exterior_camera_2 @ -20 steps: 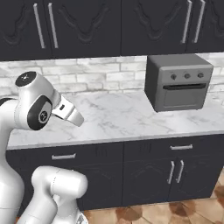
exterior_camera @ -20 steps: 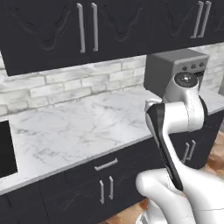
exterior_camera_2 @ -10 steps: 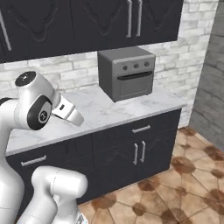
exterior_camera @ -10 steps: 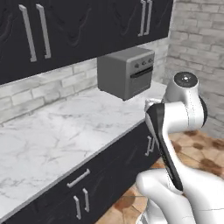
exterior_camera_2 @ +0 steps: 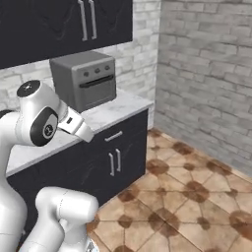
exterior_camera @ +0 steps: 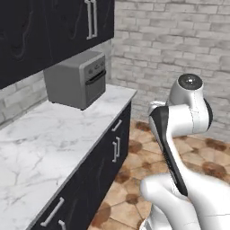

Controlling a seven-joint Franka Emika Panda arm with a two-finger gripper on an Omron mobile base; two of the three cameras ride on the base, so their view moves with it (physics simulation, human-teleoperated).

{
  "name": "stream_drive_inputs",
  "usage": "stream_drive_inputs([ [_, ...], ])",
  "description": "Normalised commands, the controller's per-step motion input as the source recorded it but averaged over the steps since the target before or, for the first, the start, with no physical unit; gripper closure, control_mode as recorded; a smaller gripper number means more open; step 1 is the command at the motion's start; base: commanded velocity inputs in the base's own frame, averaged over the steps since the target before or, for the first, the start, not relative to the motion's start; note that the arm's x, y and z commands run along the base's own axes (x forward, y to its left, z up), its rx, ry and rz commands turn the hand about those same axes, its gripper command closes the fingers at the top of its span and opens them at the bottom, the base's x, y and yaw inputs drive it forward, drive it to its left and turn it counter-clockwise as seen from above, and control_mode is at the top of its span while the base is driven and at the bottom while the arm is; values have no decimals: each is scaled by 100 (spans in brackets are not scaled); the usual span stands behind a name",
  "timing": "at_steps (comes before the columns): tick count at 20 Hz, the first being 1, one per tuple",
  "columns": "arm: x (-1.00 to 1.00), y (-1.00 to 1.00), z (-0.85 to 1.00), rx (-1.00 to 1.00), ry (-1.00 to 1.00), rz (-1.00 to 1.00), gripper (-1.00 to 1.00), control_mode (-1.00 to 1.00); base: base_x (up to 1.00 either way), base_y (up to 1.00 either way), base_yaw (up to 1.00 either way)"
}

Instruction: Close all open cabinet doors.

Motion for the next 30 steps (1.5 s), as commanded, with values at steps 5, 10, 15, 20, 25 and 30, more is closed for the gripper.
stream_drive_inputs([
  [5, 0, 0, 0, 0, 0, 0, -100, 100, 0, -8, -61],
  [10, 0, 0, 0, 0, 0, 0, -100, 100, 1, -9, -75],
  [15, 0, 0, 0, 0, 0, 0, -100, 100, 1, -2, -85],
  [20, 0, 0, 0, 0, 0, 0, -100, 100, 1, -2, -86],
  [25, 0, 0, 0, 0, 0, 0, -100, 100, 2, -2, -86],
  [30, 0, 0, 0, 0, 0, 0, -100, 100, 7, 0, -83],
])
